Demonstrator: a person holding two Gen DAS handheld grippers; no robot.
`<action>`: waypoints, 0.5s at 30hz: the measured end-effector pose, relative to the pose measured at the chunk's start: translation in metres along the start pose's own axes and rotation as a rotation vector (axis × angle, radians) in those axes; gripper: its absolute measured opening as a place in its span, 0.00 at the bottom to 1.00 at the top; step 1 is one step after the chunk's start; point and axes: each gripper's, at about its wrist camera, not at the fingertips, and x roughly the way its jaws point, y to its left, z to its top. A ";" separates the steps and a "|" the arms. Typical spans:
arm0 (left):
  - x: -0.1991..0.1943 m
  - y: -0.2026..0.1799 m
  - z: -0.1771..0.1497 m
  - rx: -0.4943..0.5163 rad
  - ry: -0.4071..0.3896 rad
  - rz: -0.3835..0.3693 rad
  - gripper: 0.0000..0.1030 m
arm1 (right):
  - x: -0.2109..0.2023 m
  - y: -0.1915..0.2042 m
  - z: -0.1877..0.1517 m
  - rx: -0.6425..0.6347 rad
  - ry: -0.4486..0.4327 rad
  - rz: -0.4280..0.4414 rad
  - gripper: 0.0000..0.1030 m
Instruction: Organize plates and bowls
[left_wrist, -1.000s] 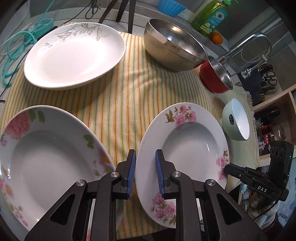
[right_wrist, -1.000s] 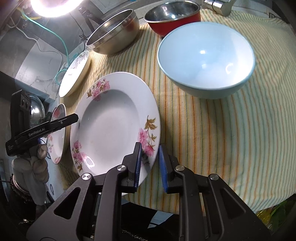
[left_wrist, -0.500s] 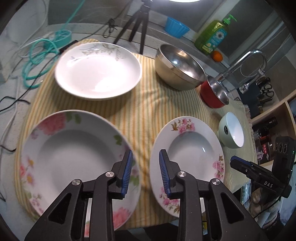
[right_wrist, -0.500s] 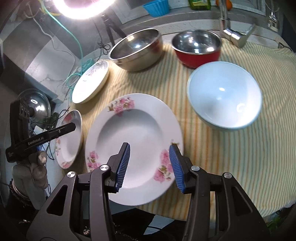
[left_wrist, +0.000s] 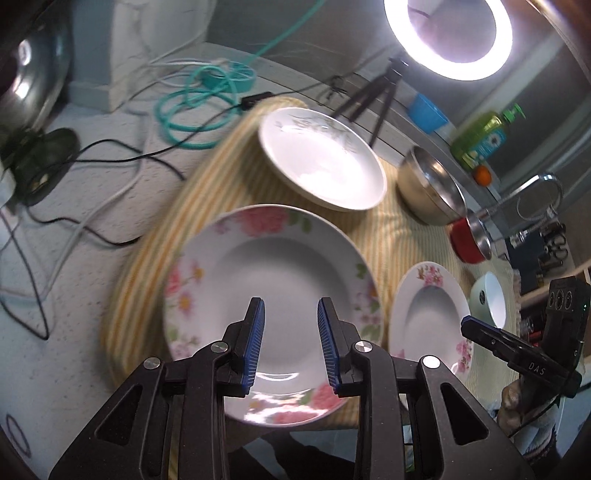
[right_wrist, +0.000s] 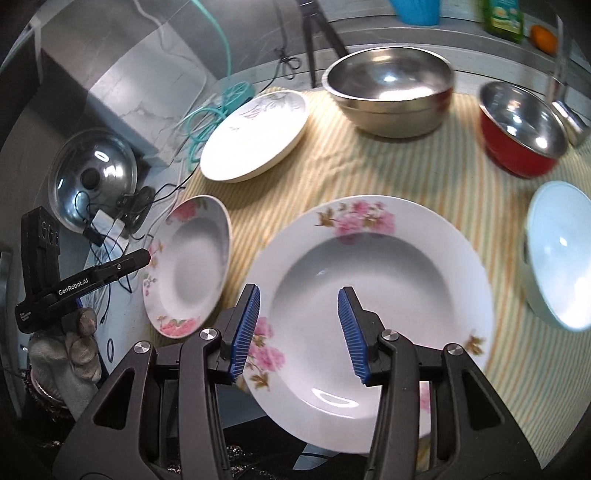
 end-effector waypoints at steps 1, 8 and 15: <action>-0.001 0.004 -0.001 -0.014 -0.004 0.005 0.27 | 0.003 0.004 0.002 -0.011 0.006 0.003 0.45; -0.009 0.037 -0.005 -0.099 -0.030 0.043 0.27 | 0.029 0.027 0.016 -0.068 0.047 0.034 0.45; -0.005 0.058 -0.007 -0.143 -0.022 0.054 0.27 | 0.051 0.038 0.028 -0.085 0.086 0.044 0.45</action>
